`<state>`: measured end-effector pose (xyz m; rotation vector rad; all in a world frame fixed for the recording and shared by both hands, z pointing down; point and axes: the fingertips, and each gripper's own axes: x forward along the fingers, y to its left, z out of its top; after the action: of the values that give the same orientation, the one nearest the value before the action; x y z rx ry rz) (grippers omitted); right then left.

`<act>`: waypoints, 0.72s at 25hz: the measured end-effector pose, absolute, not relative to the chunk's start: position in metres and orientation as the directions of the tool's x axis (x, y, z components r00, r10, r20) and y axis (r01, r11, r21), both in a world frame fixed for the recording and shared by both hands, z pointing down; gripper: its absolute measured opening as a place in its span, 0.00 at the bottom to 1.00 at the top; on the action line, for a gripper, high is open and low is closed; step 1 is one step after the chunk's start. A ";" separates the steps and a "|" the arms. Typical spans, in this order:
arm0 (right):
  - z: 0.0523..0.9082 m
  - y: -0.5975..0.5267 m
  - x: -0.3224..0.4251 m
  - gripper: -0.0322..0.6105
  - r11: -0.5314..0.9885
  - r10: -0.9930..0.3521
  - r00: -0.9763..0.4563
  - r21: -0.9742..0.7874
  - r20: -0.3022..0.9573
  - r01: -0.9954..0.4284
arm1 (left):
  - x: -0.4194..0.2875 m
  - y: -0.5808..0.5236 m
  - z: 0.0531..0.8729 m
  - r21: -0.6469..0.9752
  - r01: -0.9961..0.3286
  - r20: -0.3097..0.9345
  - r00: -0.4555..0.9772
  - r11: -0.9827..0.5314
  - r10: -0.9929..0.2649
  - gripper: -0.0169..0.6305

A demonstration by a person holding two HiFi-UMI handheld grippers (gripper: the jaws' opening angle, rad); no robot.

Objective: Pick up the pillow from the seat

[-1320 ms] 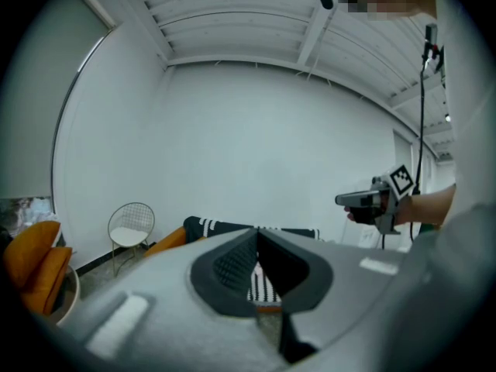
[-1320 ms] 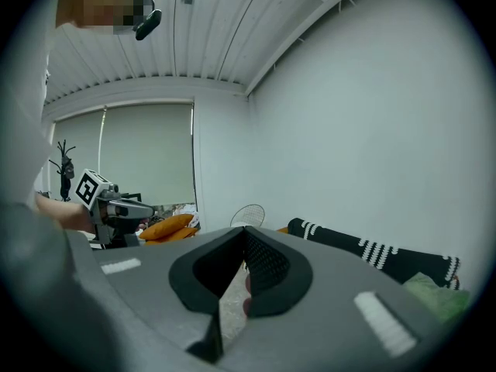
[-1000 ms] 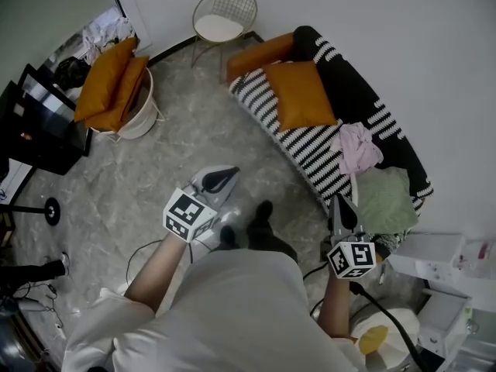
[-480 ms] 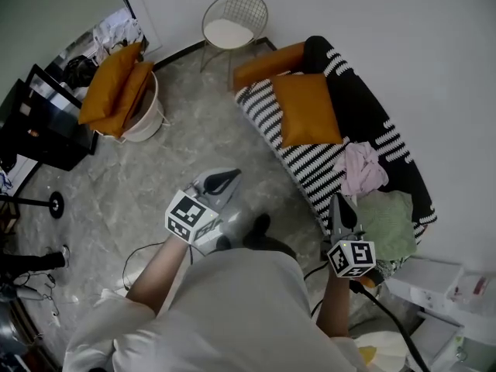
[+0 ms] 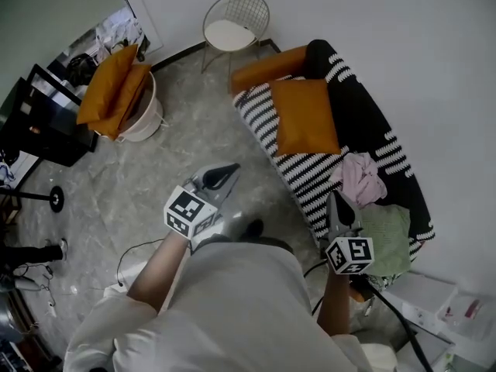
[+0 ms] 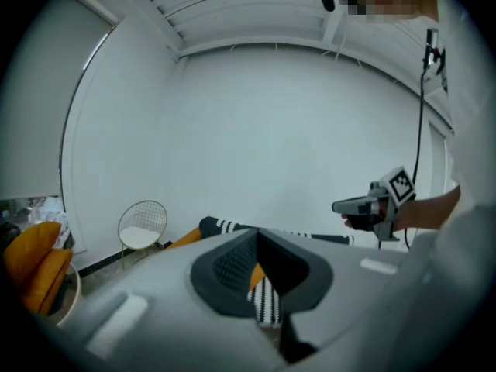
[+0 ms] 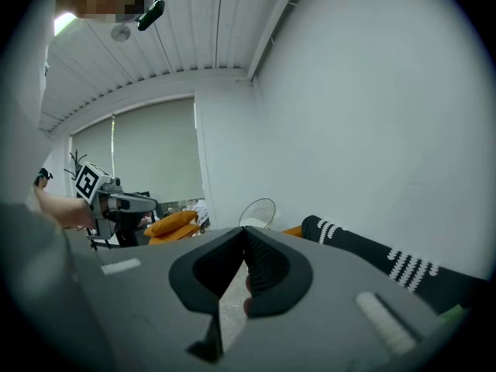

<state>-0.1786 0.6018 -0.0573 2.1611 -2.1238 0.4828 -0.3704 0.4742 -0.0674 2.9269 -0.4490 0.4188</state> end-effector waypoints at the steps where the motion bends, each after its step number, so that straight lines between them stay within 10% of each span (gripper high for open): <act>1: -0.056 0.600 -0.174 0.06 -0.036 -0.961 -0.010 -0.163 0.276 -0.986 | -0.366 0.472 -0.067 0.105 -0.318 0.294 0.915 -0.942 -0.276 0.03; 18: -0.041 0.554 -0.136 0.06 -0.029 -0.944 -0.021 -0.144 0.331 -0.989 | -0.328 0.424 -0.050 0.135 -0.313 0.324 0.910 -0.940 -0.257 0.03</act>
<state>-0.1359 0.5538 -0.0415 2.0999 -2.0913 0.5152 -0.3279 0.4245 -0.0500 2.8890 -0.4350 0.4536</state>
